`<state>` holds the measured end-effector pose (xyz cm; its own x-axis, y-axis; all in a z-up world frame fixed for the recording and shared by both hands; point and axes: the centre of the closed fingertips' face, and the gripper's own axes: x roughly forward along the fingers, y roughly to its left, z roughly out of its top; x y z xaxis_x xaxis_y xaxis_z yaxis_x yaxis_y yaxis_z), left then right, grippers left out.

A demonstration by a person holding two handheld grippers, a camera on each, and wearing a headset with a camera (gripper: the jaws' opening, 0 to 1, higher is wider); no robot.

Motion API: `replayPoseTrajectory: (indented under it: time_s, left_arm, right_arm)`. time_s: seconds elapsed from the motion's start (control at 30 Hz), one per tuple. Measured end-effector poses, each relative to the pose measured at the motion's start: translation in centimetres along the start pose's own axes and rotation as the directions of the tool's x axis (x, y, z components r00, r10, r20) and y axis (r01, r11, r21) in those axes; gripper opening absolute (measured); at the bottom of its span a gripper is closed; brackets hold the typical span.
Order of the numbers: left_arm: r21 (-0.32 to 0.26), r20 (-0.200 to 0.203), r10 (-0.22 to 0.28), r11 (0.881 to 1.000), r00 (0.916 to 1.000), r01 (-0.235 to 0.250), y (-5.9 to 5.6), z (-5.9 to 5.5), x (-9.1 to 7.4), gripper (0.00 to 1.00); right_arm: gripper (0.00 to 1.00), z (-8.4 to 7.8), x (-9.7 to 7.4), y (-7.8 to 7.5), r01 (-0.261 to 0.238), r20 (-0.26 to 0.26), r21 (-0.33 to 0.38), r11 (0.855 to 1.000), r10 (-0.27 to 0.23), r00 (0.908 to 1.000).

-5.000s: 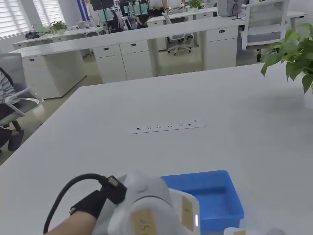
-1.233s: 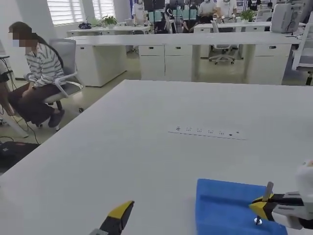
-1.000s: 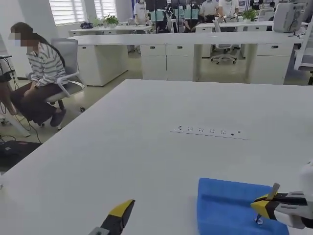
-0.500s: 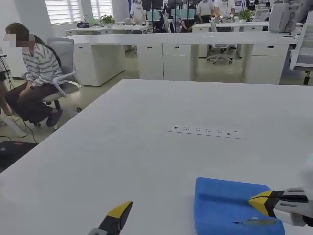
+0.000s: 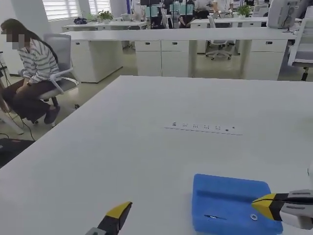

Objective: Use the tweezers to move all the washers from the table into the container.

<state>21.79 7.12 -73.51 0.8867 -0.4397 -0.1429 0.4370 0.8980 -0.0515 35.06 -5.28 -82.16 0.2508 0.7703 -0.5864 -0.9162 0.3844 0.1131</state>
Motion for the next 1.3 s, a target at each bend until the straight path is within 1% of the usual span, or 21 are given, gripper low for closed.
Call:
replayPoseTrajectory:
  time_s: [0.13,0.23,0.33,0.37,0.43,0.5,0.6,0.63,0.67,0.7,0.73,0.77,0.97,1.03,1.1,1.13,1.17,1.2,1.23,1.27,1.3]
  left_arm:
    - [-0.004,0.001,0.001,1.0,1.0,-0.001,0.0,0.0,0.0,0.93]
    - [-0.007,0.018,-0.006,1.0,0.9998,0.007,-0.1,0.3,0.0,0.94]
    - [-0.009,0.013,-0.001,1.0,0.9999,0.001,0.0,0.2,0.0,0.94]
    - [-0.008,0.011,0.001,1.0,0.9999,-0.001,0.1,0.2,0.0,0.94]
    - [-0.004,0.004,0.003,1.0,1.0,-0.003,0.1,0.1,0.0,0.94]
    - [-0.002,-0.002,0.001,1.0,1.0,-0.001,0.1,-0.1,0.1,0.94]
    - [0.0,-0.009,0.004,1.0,0.9999,-0.004,0.1,-0.2,0.1,0.94]
    - [0.001,-0.01,0.006,1.0,0.9999,-0.006,0.1,-0.2,0.1,0.94]
    - [0.003,-0.013,0.01,1.0,0.9999,-0.01,0.2,-0.3,0.1,0.94]
    - [0.003,-0.014,0.012,1.0,0.9998,-0.012,0.2,-0.3,0.1,0.94]
    - [0.002,-0.014,0.013,1.0,0.9998,-0.013,0.3,-0.3,0.1,0.94]
    - [0.0,-0.011,0.01,1.0,0.9999,-0.01,0.2,-0.2,0.1,0.94]
    - [0.007,-0.024,0.016,1.0,0.9996,-0.015,0.3,-0.4,0.2,0.94]
    - [0.014,-0.03,0.018,1.0,0.9994,-0.018,0.3,-0.5,0.1,0.94]
    - [0.013,-0.033,0.02,1.0,0.9993,-0.019,0.3,-0.6,0.2,0.93]
    - [0.014,-0.033,0.021,1.0,0.9992,-0.021,0.3,-0.6,0.2,0.93]
    - [0.015,-0.034,0.023,1.0,0.9992,-0.022,0.4,-0.6,0.2,0.93]
    - [0.016,-0.035,0.023,1.0,0.9991,-0.023,0.4,-0.6,0.2,0.93]
    - [0.015,-0.038,0.023,1.0,0.999,-0.023,0.4,-0.7,0.2,0.93]
    - [0.016,-0.04,0.024,1.0,0.9989,-0.023,0.4,-0.7,0.2,0.93]
    - [0.016,-0.04,0.023,1.0,0.9989,-0.022,0.4,-0.7,0.2,0.93]
  right_arm:
    - [0.0,-0.1,1.8,0.5,-0.051,-0.057,-0.056,0.997,0.048,0.9972]
    - [0.0,-0.3,2.8,0.9,-0.094,-0.088,-0.059,0.994,0.089,0.9921]
    - [0.0,-0.4,3.7,1.3,-0.153,-0.113,-0.067,0.986,0.145,0.983]
    - [0.0,-0.5,3.9,1.6,-0.187,-0.135,-0.085,0.979,0.174,0.9754]
    - [0.0,-0.8,4.3,1.5,-0.208,-0.179,-0.132,0.969,0.183,0.9668]
    - [0.0,-1.2,4.7,1.5,-0.246,-0.23,-0.19,0.951,0.201,0.9523]
    - [0.01,-1.7,5.0,2.1,-0.33,-0.285,-0.278,0.902,0.251,0.9252]
    - [0.0,-2.0,5.2,2.3,-0.357,-0.317,-0.306,0.882,0.259,0.9124]
    - [0.0,-2.3,5.2,2.6,-0.396,-0.351,-0.324,0.859,0.28,0.8937]
    - [0.0,-2.3,5.2,2.4,-0.393,-0.363,-0.344,0.853,0.266,0.8933]
    - [0.0,-2.1,5.5,2.6,-0.41,-0.366,-0.363,0.837,0.276,0.8886]
    - [0.0,-2.0,5.7,2.7,-0.419,-0.37,-0.361,0.833,0.285,0.8843]
    - [0.0,-1.8,6.0,2.8,-0.45,-0.395,-0.406,0.796,0.291,0.8712]
    - [0.0,-1.8,6.1,2.9,-0.45,-0.395,-0.42,0.788,0.287,0.8725]
    - [0.0,-1.7,6.1,2.6,-0.442,-0.392,-0.423,0.791,0.281,0.8763]
    - [0.0,-1.5,6.2,2.4,-0.431,-0.383,-0.435,0.791,0.27,0.8832]
    - [0.0,-1.4,6.4,1.6,-0.399,-0.379,-0.454,0.797,0.233,0.8955]
    - [0.0,-1.6,6.4,1.2,-0.396,-0.393,-0.462,0.794,0.217,0.8936]
    - [0.0,-1.9,6.5,0.4,-0.372,-0.4,-0.475,0.798,0.18,0.8985]
    - [0.0,-1.8,6.7,0.4,-0.372,-0.384,-0.459,0.807,0.197,0.9021]
    - [0.0,-1.4,6.5,0.6,-0.368,-0.356,-0.418,0.831,0.223,0.9077]
